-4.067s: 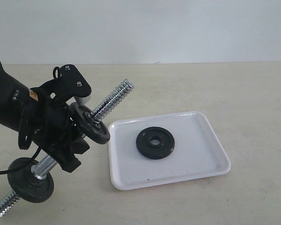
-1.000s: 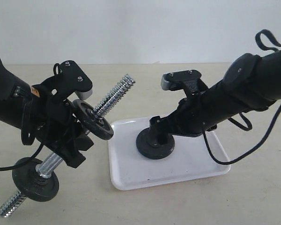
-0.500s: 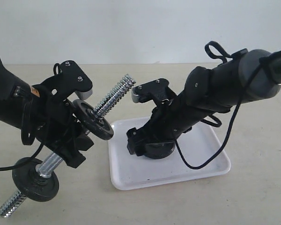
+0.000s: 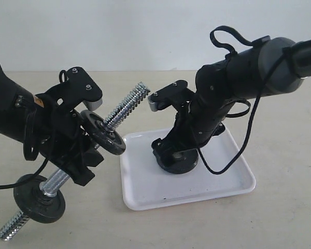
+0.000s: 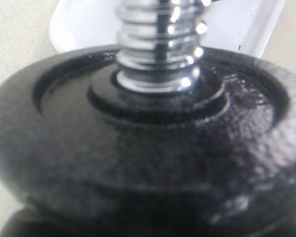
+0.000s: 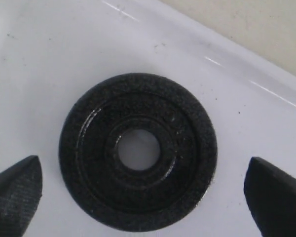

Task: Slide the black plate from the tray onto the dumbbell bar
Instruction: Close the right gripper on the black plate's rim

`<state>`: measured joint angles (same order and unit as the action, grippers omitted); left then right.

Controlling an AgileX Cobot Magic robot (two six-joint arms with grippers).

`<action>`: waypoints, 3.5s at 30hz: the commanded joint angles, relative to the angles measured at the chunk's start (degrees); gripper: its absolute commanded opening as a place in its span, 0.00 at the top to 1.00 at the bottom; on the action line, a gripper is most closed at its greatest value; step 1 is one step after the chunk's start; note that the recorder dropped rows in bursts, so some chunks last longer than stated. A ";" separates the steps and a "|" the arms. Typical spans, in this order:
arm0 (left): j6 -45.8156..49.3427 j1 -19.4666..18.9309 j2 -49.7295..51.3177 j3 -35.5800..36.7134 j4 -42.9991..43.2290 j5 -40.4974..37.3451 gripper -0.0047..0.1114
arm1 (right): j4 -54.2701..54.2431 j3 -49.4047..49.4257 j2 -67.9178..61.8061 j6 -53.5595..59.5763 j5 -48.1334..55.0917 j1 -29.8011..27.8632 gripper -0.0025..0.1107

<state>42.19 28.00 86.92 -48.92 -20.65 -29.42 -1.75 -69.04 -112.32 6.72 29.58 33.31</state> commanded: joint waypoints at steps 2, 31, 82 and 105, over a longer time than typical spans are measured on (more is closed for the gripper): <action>-0.15 0.25 -3.22 -2.29 -2.85 5.69 0.92 | 0.47 -2.78 -2.82 -1.23 5.06 -0.16 0.06; -0.15 0.25 -3.22 -2.29 -2.85 5.53 0.92 | 0.58 -9.89 -6.36 -1.25 9.48 -0.16 0.06; 0.72 0.25 -3.22 -2.29 -2.85 5.41 0.92 | 1.34 -10.40 -14.13 -3.17 25.14 -0.16 0.27; 0.72 0.25 -3.22 -2.29 -2.85 5.63 0.92 | 2.10 -10.40 -14.13 -4.11 26.06 -0.16 0.77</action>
<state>42.88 28.00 86.92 -48.92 -20.86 -29.42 0.00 -81.61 -123.03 3.39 51.32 33.31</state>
